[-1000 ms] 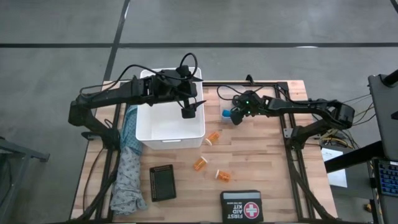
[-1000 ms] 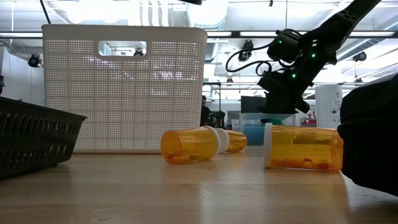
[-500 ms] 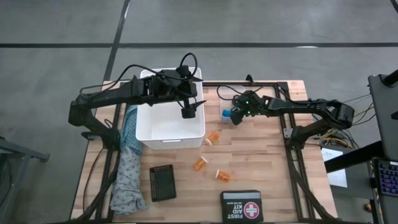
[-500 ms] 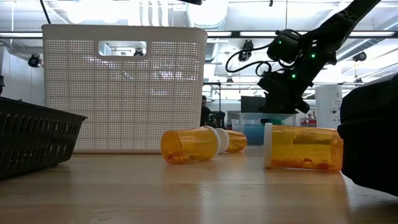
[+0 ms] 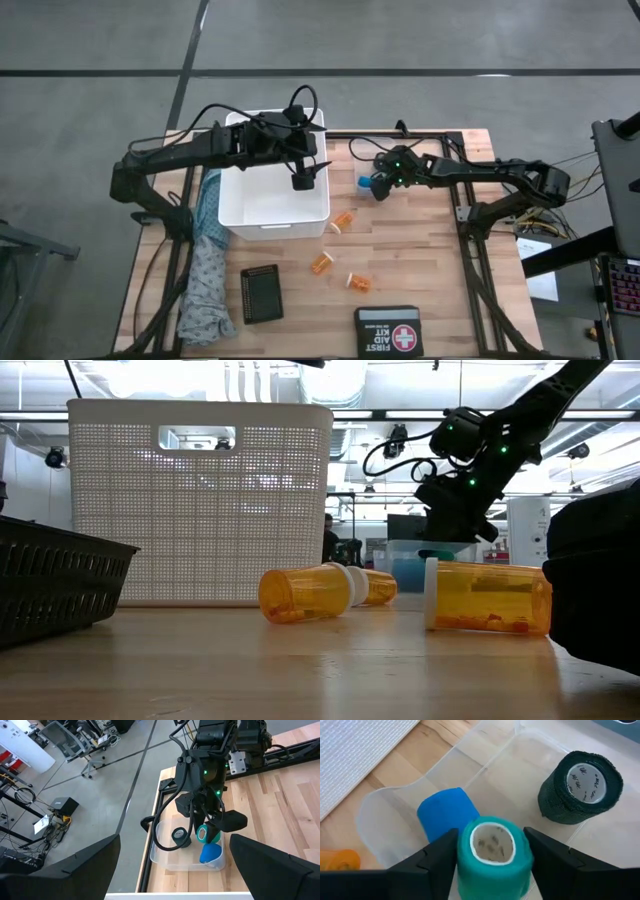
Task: Pick & place medical supplies in basket/bin
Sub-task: Put the green roll bandage into the transparent bin, then put the bottom orange pill bottle into the black bin
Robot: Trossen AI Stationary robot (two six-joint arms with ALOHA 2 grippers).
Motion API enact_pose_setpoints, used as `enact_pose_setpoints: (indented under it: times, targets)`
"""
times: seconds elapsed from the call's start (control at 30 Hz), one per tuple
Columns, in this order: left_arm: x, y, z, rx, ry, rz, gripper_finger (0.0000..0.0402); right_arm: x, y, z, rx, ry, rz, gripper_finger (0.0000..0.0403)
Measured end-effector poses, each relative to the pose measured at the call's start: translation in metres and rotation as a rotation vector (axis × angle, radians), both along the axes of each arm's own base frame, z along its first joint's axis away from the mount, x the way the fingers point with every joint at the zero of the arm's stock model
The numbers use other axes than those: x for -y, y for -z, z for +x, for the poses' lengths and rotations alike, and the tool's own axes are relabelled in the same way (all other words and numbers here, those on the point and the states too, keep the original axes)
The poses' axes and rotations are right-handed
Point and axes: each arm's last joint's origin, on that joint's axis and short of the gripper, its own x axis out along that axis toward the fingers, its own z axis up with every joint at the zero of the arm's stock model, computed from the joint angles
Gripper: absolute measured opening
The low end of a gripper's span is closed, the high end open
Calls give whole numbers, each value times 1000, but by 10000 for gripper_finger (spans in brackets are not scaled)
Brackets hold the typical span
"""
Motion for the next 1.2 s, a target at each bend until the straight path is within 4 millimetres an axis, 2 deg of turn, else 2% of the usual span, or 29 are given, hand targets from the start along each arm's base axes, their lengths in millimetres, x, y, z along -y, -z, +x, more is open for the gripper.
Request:
enact_pose_setpoints:
  times: [0.2, 0.33, 1.2]
  targets:
    - [0, 0, 0, 0, 0, 0, 381, 0, 0, 0, -2, -1, 0, 261]
    - [0, 0, 0, 0, 0, 0, 381, 0, 0, 0, 0, -4, -1, 273]
    - [0, 0, 0, 1, -1, -2, 381, 0, -1, 1, 14, -8, -4, 276]
